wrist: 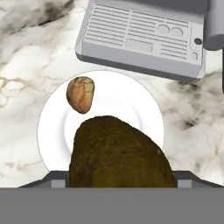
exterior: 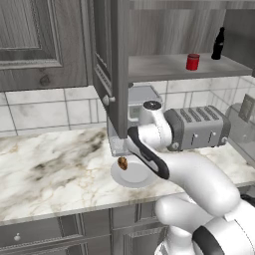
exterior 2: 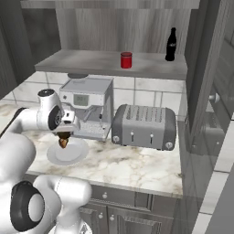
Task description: Pick the avocado and bread from the counter and place them on the plate. Then pick the jam from the cabinet and place it next to the plate. Lastly close the cabinet door.
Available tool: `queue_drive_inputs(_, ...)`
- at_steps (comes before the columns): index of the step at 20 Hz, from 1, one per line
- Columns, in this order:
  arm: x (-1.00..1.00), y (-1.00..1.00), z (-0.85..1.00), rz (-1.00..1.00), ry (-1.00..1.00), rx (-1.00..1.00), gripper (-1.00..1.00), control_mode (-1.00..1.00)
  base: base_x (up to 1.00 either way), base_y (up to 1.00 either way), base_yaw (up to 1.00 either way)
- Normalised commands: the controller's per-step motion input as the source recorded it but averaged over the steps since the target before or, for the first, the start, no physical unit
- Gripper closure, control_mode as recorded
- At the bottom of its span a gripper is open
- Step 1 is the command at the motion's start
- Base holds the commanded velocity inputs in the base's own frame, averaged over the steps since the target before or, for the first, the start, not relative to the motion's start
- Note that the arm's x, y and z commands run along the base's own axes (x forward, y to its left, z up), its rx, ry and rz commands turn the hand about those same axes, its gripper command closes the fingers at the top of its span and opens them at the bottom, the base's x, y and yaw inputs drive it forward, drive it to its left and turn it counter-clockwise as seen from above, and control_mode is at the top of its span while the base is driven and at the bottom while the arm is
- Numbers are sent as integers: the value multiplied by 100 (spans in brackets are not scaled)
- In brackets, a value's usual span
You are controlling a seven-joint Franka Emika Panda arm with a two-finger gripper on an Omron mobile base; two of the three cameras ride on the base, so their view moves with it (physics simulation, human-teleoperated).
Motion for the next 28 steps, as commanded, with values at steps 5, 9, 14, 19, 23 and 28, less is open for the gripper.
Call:
queue_drive_inputs(5,0,0,-60,5,5,-6,100,-100,0,0,0)
queue_drive_inputs(9,0,0,-47,4,0,-5,100,-100,0,0,0)
queue_drive_inputs(14,8,0,-19,1,0,0,100,-100,0,0,0)
queue_drive_inputs(19,19,0,-4,0,-1,0,100,-100,0,0,0)
queue_drive_inputs(23,28,6,-9,0,0,0,100,-100,0,0,0)
queue_drive_inputs(28,20,10,-28,0,0,0,100,-100,0,0,0)
